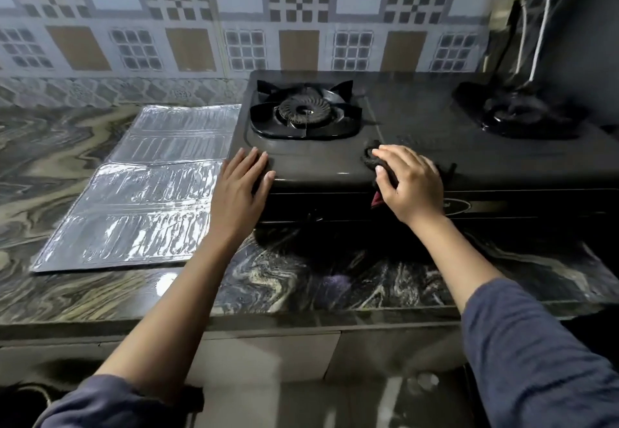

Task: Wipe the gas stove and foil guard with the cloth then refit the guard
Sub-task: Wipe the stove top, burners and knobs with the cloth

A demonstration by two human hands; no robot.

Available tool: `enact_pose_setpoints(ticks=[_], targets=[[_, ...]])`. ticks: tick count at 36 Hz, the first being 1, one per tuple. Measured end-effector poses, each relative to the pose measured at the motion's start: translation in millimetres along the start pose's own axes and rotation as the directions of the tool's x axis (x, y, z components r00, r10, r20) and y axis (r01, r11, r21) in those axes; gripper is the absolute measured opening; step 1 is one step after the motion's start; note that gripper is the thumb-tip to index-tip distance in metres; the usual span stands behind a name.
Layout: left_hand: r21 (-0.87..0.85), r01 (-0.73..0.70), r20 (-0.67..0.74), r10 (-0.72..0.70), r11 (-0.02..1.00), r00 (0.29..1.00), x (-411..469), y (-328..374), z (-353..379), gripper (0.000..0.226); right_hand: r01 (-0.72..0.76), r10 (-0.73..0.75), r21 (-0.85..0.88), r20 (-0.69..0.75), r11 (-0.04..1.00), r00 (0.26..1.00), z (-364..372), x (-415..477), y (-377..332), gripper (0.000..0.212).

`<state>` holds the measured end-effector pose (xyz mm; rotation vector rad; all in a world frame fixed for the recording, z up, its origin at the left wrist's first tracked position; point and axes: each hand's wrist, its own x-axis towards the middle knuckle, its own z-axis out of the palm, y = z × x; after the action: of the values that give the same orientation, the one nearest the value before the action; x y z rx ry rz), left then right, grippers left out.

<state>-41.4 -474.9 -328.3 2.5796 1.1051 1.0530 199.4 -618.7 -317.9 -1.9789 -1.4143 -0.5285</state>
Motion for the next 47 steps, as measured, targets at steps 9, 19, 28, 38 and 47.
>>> enact_pose_setpoints(ticks=[9,19,28,38,47], targets=[[0.051,0.14,-0.049,-0.137,0.989,0.989,7,27,11,0.038,-0.089,0.089,0.0,-0.044,0.996,0.995,-23,-1,49,0.034],[0.052,0.158,-0.027,-0.157,0.986,0.987,14,62,28,0.038,-0.138,0.136,-0.025,-0.064,0.99,0.989,-46,-7,101,0.036],[0.055,0.229,-0.011,-0.229,0.972,0.973,17,76,31,0.038,-0.146,0.146,-0.083,-0.005,0.986,0.989,-68,-7,133,0.046],[0.077,0.291,0.029,-0.294,0.954,0.955,18,76,20,0.038,-0.172,0.166,-0.093,-0.068,0.981,0.984,-73,12,148,0.044],[0.087,0.373,-0.04,-0.371,0.924,0.928,17,61,-14,0.025,-0.265,0.266,0.026,-0.154,0.964,0.952,-66,27,133,0.036]])
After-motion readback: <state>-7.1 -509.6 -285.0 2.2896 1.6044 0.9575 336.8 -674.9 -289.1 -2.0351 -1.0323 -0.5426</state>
